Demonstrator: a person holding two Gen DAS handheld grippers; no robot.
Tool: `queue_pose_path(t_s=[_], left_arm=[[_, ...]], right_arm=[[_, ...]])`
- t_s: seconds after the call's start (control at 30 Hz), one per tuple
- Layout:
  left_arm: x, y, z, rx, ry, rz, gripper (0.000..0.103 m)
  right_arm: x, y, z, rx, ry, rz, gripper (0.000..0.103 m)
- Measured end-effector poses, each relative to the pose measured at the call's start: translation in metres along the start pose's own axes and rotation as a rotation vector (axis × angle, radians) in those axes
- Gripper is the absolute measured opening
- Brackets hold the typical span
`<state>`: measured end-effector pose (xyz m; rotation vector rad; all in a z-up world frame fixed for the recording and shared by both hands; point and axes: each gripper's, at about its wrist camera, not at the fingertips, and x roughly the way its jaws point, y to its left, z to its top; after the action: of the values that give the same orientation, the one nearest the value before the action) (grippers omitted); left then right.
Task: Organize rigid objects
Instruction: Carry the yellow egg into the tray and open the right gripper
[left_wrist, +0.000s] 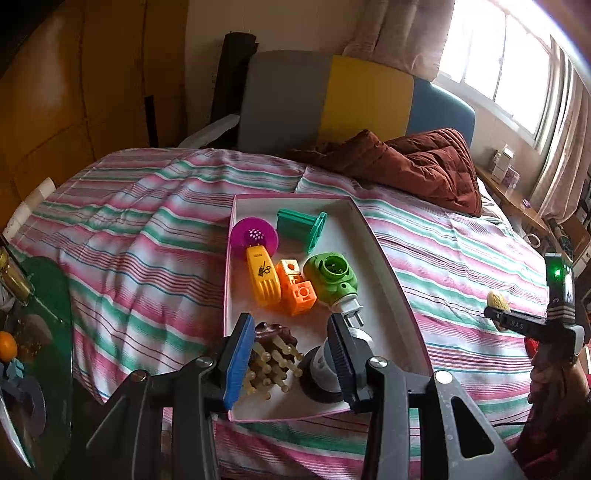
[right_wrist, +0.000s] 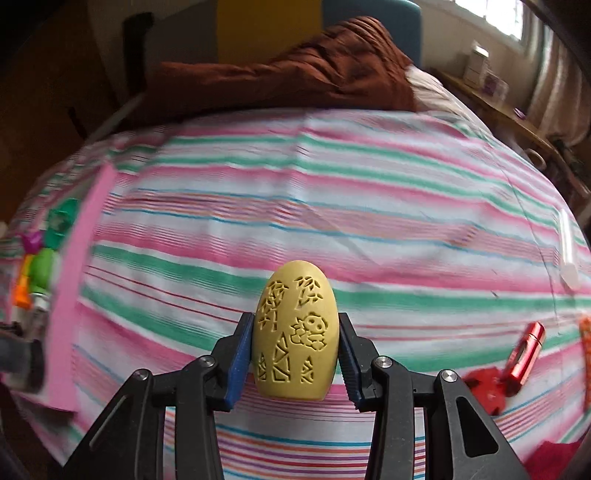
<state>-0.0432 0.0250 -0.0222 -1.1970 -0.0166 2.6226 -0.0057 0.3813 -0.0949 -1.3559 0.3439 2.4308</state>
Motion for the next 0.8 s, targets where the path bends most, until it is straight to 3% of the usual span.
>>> queue_pose_path(t_s=[0.2,0.43,0.6,0.8], left_arm=[[0.000,0.012,-0.001,-0.031,-0.003,0.015,0.041],[0.000,0.027,-0.003,-0.058,-0.004,0.031,0.041],[0.003,0.037,-0.003,-0.083,0.004,0.042,0.041],[0.006,0.044,-0.003,-0.099,0.010,0.055,0.041]], right_arm=[[-0.023,0.077,0.023,-0.117,-0.061,0.147,0.043],[-0.022,0.168,0.048,-0.238,-0.085,0.250,0.043],[-0.001,0.206,0.061,-0.291,-0.057,0.258,0.043],[0.035,0.228,0.066,-0.353,-0.002,0.198,0.043]])
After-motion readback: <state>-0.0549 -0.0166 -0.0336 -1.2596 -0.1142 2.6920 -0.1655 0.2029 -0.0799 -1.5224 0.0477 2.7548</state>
